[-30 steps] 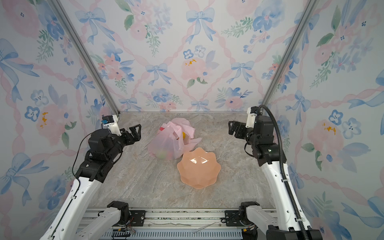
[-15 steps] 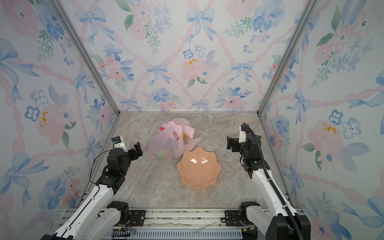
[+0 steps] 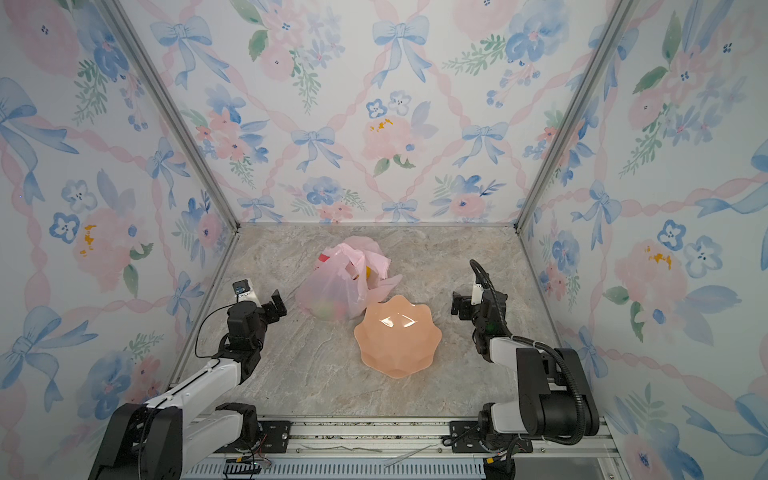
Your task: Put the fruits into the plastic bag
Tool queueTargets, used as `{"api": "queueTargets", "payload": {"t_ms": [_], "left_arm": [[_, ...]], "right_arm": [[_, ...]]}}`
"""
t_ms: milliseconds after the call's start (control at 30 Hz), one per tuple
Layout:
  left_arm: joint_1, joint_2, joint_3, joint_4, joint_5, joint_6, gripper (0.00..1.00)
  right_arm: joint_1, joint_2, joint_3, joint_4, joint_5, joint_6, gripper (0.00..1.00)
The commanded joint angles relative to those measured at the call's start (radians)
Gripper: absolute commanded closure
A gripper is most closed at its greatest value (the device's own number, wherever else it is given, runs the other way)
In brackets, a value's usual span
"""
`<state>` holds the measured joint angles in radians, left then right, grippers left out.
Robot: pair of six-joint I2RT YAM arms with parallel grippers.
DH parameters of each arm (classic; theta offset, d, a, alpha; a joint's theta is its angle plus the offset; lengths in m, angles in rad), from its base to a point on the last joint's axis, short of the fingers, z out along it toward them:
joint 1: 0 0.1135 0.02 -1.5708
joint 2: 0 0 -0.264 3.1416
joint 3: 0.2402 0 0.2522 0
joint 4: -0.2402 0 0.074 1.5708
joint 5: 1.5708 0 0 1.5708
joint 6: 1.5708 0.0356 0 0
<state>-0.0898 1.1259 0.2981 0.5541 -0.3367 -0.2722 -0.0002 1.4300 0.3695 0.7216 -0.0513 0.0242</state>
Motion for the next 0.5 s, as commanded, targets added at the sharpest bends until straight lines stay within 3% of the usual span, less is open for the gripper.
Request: {"api": "queueTargets", "payload": {"t_ms": [0,167,367,467], "left_arm": [[0.009,0.057,0.029,0.118,-0.014,0.05,0.02],[0.013,0.197,0.01,0.267,-0.013,0.125,0.02],[0.027,0.292,-0.007,0.43,0.053,0.203,0.02],[0.035,0.382,-0.072,0.621,0.069,0.205,0.02]], "right_arm": [[-0.001,0.055,-0.043,0.255,-0.002,-0.018,0.04],[0.003,0.133,-0.101,0.453,0.017,-0.01,0.04],[0.005,0.124,-0.048,0.333,-0.008,-0.023,0.04],[0.013,0.123,0.001,0.238,-0.007,-0.032,0.04]]}}
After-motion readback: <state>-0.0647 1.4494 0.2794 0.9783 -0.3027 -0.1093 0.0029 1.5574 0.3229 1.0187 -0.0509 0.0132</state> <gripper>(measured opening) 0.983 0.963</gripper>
